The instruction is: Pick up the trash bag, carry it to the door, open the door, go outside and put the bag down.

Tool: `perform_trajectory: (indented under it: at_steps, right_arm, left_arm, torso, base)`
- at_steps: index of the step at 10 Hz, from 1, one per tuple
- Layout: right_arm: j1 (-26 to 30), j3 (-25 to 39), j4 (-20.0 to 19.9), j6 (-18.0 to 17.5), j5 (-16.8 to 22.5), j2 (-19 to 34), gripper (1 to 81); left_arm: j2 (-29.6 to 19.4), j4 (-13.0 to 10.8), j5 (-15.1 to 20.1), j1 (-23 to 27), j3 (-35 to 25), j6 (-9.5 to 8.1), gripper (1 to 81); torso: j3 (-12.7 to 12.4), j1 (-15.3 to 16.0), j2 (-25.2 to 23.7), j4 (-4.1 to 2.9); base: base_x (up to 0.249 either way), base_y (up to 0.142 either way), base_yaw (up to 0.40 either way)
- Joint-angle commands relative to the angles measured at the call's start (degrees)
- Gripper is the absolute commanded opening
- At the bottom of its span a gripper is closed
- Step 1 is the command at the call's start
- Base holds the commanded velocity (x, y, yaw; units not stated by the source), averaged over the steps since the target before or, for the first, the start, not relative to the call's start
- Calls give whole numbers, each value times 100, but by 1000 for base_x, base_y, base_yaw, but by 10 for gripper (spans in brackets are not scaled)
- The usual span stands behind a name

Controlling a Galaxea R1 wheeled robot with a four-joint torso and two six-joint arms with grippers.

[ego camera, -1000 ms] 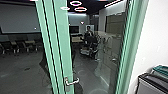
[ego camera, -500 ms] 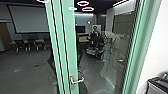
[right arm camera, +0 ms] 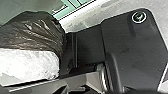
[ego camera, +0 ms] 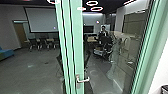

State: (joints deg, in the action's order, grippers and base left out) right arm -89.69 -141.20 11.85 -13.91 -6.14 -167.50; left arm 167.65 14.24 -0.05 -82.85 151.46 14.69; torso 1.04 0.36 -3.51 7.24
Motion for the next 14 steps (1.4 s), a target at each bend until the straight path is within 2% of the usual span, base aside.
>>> perform_trajectory:
  at_steps: [1,14]
  right_arm:
    - [306,50,10,12,228,12,811]
    - [280,7,46,20,228,-49,811]
  left_arm:
    - [-38,-88,286,397,16,8,10]
    - [6,-141,304,405,42,16,10]
  torso:
    - [0,0,0,0]
    - [0,-2,0,0]
  base:
    - [0,0,226]
    - [0,0,187]
